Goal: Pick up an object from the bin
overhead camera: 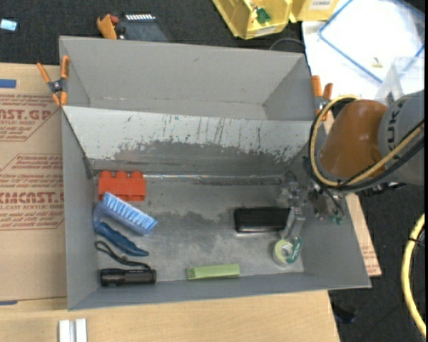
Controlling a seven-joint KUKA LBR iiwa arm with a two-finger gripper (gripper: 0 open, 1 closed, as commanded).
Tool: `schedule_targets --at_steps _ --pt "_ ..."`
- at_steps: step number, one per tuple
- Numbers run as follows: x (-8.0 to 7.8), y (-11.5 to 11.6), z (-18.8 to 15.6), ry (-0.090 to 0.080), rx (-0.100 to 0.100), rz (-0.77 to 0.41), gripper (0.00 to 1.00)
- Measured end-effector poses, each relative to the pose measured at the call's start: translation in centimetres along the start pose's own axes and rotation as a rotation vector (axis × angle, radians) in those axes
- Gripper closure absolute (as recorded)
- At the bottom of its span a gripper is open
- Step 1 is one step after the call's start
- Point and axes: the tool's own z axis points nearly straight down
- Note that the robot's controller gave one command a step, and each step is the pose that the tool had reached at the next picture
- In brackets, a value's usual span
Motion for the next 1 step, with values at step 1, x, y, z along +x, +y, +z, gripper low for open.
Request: schedule_targets --at_steps 1 --pt "-0.01 0.02 0.0 0.0 0.0 -0.001 1.0"
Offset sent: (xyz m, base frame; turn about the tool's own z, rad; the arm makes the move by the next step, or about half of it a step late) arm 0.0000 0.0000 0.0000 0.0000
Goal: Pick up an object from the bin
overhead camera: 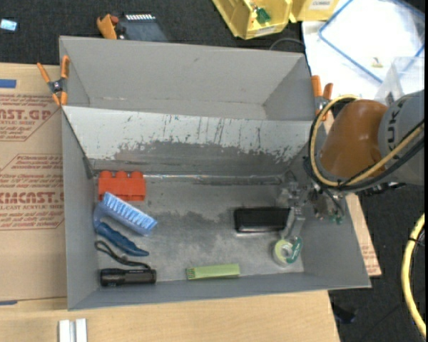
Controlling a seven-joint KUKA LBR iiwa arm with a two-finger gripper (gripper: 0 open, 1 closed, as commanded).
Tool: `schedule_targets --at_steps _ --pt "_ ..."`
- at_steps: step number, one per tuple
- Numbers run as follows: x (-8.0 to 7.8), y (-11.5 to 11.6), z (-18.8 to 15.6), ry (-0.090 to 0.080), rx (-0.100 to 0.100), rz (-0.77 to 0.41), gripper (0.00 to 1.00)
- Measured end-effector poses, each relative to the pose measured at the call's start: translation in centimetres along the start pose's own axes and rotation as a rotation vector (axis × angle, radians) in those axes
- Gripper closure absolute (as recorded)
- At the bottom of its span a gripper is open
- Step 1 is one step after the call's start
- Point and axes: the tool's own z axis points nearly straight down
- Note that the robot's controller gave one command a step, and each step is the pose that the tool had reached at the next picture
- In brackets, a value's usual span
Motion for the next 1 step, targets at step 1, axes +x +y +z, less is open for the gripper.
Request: schedule_targets --at_steps 1 --pt "0.0 0.0 0.0 0.0 0.0 0.0 1.0"
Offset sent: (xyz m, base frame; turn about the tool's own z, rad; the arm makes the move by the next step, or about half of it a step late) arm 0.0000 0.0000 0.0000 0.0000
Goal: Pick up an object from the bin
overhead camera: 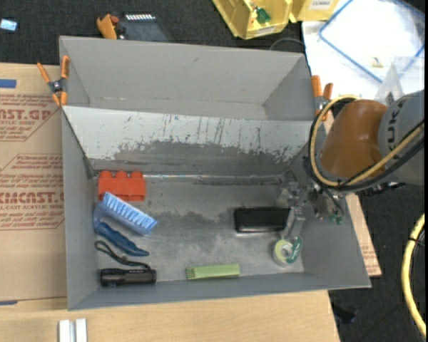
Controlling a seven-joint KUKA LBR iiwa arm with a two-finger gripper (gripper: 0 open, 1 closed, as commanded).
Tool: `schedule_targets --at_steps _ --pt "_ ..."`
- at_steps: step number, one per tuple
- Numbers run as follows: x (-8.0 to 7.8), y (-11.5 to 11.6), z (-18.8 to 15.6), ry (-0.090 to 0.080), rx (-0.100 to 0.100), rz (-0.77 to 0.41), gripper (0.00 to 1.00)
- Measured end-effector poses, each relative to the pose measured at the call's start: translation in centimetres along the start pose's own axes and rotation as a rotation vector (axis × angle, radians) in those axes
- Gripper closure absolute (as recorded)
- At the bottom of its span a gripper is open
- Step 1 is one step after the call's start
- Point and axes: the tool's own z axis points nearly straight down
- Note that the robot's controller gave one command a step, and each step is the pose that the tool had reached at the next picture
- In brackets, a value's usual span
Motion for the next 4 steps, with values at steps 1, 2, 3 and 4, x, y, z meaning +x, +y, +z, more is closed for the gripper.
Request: schedule_targets --at_steps 1,2,3,4 --pt "0.0 0.0 0.0 0.0 0.0 0.0 1.0" --pt "0.4 0.3 0.0 -0.005 0.002 -0.027 1.0" --pt "0.4 0.4 -0.1 -0.005 0.002 -0.027 1.0" --pt "-2.2 2.1 -15.6 -0.009 0.001 -0.009 1.0"
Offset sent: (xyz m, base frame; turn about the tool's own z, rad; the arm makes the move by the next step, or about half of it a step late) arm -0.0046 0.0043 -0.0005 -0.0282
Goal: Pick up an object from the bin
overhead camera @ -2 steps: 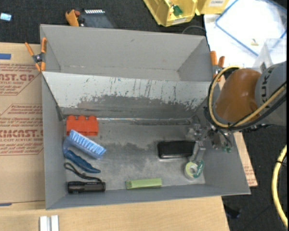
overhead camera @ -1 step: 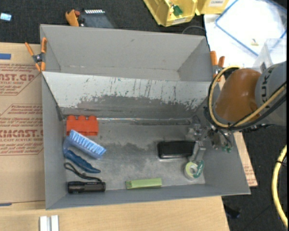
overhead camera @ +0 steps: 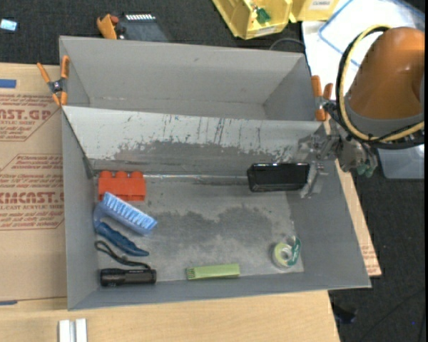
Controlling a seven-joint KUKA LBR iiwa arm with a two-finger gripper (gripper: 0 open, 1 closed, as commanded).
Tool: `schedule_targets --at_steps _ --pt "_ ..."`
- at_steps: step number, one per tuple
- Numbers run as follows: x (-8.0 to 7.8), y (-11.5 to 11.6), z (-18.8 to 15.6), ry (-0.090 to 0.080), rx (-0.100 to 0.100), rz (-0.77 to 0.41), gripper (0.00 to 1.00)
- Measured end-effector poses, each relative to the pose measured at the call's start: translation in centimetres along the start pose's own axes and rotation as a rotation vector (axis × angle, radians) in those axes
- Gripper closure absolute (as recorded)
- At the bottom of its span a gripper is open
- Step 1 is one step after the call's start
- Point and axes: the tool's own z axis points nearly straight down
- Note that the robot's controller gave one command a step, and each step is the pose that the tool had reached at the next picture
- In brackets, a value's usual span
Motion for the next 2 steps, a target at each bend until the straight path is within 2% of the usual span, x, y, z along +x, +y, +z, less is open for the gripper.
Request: schedule_targets --at_steps 1,2 --pt "0.0 0.0 0.0 0.0 0.0 0.0 1.0" --pt "-0.4 2.2 1.7 -0.003 -0.001 0.051 1.0"
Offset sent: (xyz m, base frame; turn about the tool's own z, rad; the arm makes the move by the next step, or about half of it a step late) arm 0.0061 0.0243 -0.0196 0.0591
